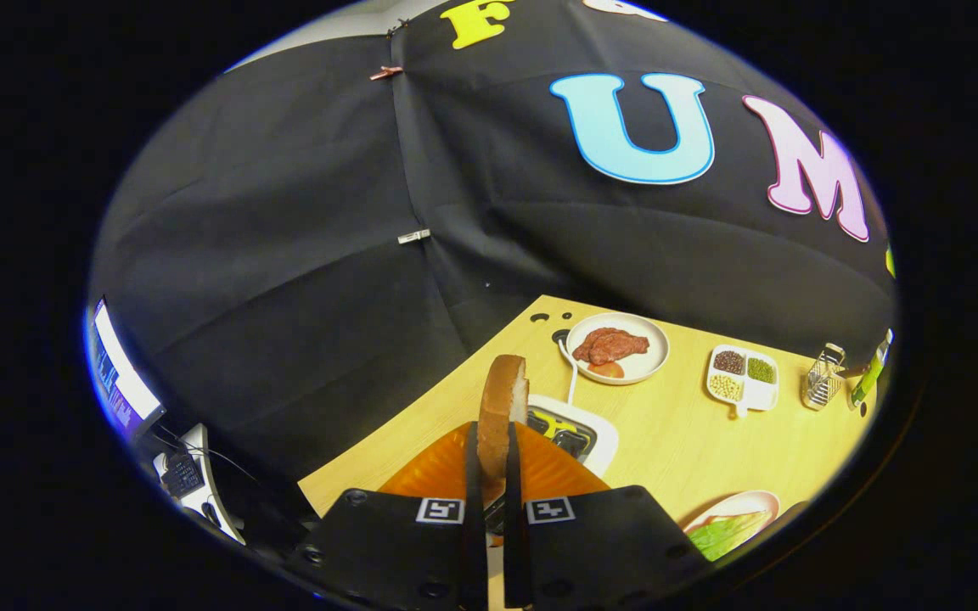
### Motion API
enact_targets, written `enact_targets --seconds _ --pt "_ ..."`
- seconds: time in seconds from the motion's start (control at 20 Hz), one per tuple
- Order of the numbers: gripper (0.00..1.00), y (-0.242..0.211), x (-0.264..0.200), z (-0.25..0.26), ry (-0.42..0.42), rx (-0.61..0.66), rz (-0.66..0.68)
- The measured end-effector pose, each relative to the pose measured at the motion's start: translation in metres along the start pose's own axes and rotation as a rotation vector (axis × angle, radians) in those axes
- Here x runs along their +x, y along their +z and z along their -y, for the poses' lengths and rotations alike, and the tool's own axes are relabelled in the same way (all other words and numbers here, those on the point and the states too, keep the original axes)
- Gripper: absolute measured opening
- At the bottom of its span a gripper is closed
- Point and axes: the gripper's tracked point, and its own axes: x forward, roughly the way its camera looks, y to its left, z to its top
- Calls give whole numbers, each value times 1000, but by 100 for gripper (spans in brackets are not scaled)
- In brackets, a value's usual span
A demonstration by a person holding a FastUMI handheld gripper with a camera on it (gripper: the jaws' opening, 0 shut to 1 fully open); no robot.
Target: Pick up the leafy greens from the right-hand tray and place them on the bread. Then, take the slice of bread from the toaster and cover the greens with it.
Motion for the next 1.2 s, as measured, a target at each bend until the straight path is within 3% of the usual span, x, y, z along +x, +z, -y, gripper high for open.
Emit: enact_targets --seconds 0.35,0.55,1.2 --pt "12 32 -41 64 -49 62 83" --pt "12 27 -62 111 -87 138 95" --pt "11 -111 -92 237 -236 428 -55"
